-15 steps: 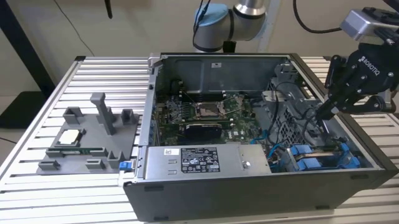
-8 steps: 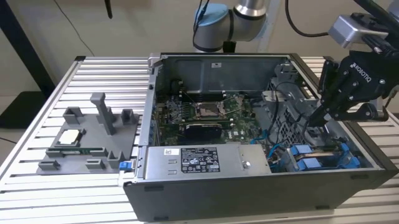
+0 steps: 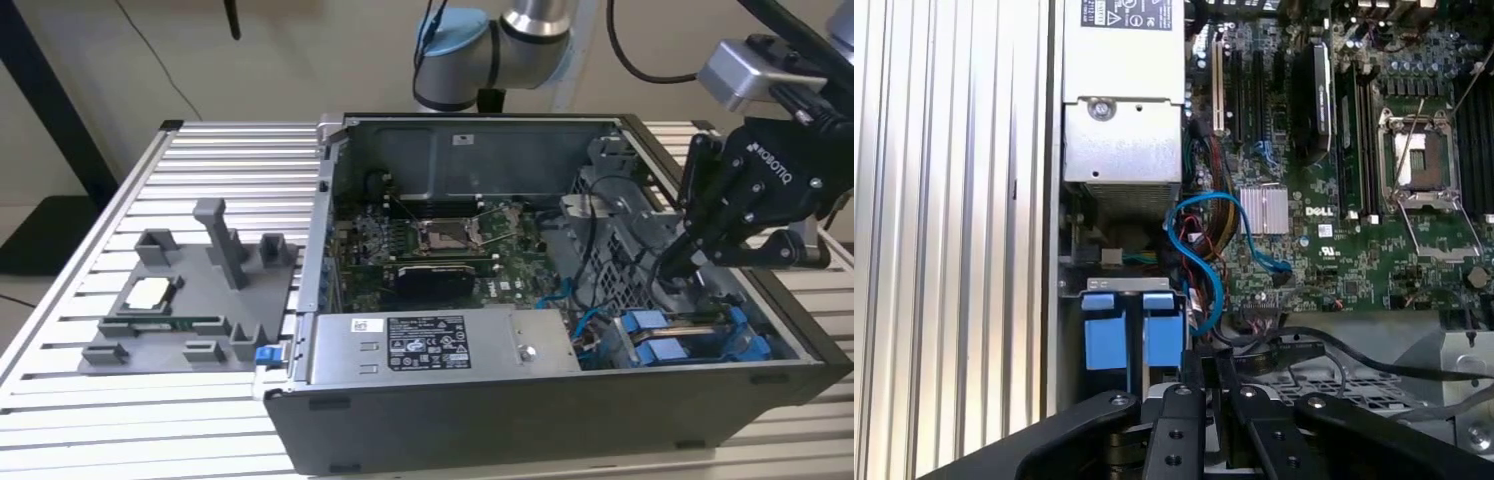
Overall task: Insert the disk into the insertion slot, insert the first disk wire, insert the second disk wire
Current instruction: 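Insert the second disk wire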
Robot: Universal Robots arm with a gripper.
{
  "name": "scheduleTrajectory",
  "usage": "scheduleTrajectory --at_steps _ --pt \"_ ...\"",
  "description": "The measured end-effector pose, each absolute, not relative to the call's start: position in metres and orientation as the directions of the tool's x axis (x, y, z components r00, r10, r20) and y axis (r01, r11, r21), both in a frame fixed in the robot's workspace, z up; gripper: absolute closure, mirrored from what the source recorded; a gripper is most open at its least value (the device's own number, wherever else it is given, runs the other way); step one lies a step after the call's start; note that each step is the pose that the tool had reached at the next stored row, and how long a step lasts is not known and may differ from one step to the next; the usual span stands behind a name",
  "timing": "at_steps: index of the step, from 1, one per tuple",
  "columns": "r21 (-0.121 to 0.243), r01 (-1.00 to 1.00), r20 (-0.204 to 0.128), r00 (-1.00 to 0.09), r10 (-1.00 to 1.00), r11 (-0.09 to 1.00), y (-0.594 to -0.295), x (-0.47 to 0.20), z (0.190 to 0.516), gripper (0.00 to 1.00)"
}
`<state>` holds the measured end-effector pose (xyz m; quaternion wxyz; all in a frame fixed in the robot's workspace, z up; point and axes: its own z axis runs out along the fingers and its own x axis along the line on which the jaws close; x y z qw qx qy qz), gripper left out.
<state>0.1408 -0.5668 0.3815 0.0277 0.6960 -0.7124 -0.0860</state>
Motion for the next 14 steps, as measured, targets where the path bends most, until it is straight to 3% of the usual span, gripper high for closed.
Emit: scheduleTrajectory --at_steps 4,10,11,14 --pt "0.126 -0.992 -0.081 -0.027 -0.996 0.016 -0.567 0.138 0.38 0.84" --pt "0.047 -0.999 -0.083 -0.02 -0.996 0.016 -0.57 0.129 0.379 0.84" --pt "0.003 -1.0 -0.083 -0.017 -0.996 0.016 -0.572 0.126 0.378 0.84" --pt "-0.019 -1.0 -0.084 -0.015 -0.996 0.016 -0.573 0.125 0.376 0.84"
